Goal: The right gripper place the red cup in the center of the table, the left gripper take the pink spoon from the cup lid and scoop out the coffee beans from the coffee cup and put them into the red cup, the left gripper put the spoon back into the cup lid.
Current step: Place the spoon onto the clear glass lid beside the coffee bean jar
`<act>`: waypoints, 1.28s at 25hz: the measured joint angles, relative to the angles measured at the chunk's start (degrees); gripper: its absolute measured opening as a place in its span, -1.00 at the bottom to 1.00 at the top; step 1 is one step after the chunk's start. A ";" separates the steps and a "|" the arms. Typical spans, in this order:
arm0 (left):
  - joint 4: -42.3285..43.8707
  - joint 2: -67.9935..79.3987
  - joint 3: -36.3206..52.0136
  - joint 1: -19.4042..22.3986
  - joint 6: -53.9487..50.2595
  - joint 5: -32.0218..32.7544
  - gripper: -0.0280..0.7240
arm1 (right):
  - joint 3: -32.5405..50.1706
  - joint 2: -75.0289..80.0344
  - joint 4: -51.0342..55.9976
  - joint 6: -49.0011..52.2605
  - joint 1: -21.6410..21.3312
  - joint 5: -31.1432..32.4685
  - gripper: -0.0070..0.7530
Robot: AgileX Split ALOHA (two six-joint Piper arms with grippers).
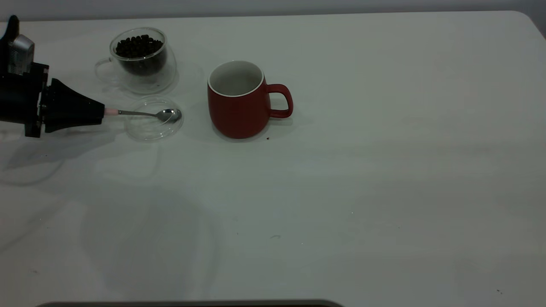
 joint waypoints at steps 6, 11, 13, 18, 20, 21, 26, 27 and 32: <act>0.00 0.00 0.00 0.00 -0.60 -0.16 -0.28 | 0.00 0.00 0.00 0.00 0.00 0.00 0.57; 0.00 0.00 0.00 0.00 -2.13 -0.35 0.30 | 0.00 0.00 0.00 0.00 0.00 0.00 0.57; 0.06 0.00 0.00 0.00 -3.25 -0.47 0.47 | 0.00 0.00 0.00 0.00 0.00 0.00 0.57; 0.47 0.00 0.00 0.11 -5.32 -1.05 0.64 | 0.00 0.00 0.00 0.00 0.00 0.00 0.57; 1.03 -0.07 0.00 0.39 -5.56 -1.46 0.64 | 0.00 0.00 0.00 0.00 0.00 0.00 0.57; 1.72 -0.31 0.00 0.58 -5.82 -1.94 0.64 | 0.00 0.00 0.00 0.00 0.00 0.00 0.57; 7.50 -3.11 -0.77 2.70 -10.47 -3.47 0.64 | 0.00 0.00 0.00 0.00 0.00 0.00 0.57; 9.02 -3.75 -1.39 3.08 -11.92 -3.53 0.64 | 0.00 0.00 0.00 0.00 0.00 0.00 0.57; 18.02 -7.72 -4.93 3.62 -20.10 -2.44 0.64 | 0.00 0.00 0.00 0.00 0.00 0.00 0.57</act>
